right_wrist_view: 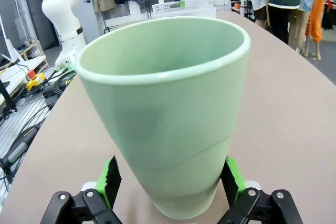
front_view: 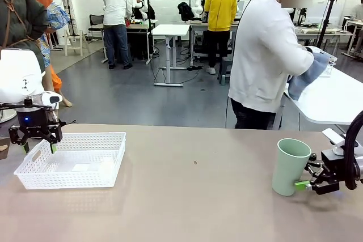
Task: Clean and organize the cups into the basket.
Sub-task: Pick up the Organizing basket and move it to the center of the table, then pick up the Reusable plastic cup from the right side of the table and place it inside the Organizing basket.
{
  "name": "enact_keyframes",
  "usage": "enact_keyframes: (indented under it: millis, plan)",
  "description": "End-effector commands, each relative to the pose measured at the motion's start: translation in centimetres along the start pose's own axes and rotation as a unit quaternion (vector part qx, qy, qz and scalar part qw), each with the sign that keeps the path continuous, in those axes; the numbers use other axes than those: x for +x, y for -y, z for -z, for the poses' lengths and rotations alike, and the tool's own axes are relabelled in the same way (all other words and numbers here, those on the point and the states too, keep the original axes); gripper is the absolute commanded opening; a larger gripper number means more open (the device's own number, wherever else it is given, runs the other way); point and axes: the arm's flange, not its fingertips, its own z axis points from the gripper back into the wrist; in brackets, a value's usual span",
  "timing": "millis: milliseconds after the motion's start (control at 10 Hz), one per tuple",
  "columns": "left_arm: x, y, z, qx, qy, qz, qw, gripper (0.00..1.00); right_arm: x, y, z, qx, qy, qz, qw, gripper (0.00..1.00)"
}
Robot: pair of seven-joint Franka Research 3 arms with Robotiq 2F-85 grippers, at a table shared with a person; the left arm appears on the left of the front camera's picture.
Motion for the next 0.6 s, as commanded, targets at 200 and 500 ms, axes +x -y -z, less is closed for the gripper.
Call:
enact_keyframes:
  millis: [200, 500]
  plan:
    - [-0.5, -0.1, -0.1, -0.014, -0.003, 0.010, 1.000, 0.87, -0.3, 1.2, 1.9, 0.015, 0.015, -0.017, 1.000, 1.00]
    - [-0.5, -0.2, -0.2, -0.022, -0.004, 0.026, 0.999, 0.34, -0.7, 1.2, 2.2, 0.046, 0.019, -0.028, 0.998, 0.42]
